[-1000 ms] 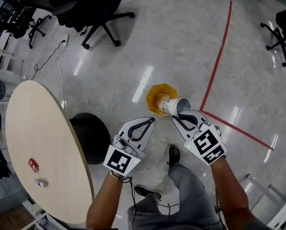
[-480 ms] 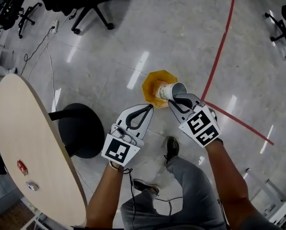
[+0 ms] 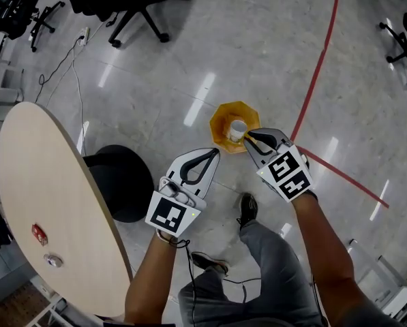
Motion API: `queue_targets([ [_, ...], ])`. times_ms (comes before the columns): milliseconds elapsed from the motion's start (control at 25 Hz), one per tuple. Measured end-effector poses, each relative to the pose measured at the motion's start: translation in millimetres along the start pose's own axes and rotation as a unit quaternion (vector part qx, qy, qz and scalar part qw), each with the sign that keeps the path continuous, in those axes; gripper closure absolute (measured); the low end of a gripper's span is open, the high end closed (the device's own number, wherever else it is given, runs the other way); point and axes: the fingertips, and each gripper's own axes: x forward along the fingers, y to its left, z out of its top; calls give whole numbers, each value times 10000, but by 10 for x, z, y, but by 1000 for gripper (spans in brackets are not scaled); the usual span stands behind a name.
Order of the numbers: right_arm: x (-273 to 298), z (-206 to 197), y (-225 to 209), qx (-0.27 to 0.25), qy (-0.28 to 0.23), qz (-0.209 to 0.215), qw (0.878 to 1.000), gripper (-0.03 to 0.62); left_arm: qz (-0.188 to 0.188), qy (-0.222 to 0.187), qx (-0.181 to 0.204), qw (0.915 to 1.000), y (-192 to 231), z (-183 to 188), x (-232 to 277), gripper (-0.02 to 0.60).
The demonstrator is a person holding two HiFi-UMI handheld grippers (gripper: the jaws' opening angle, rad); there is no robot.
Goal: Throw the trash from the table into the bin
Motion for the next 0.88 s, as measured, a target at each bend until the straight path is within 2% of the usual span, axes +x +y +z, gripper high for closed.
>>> queue_targets([
  [200, -334, 284, 64, 109, -120, 26, 9999, 568, -41, -21, 150, 9999, -42, 497, -110, 538],
  [480, -1203, 786, 176, 286, -268, 75, 9992, 568, 144, -227, 18, 9996, -268, 1576, -314, 538],
  [680, -1728, 1431, 241, -148, -518, 179, 9984, 568, 412, -428, 115, 9982, -376, 2280, -540, 538],
  [880, -2071, 2115, 535, -592, -664, 333, 9955, 568, 851, -668, 211, 9939, -390, 2892, -1059, 538],
])
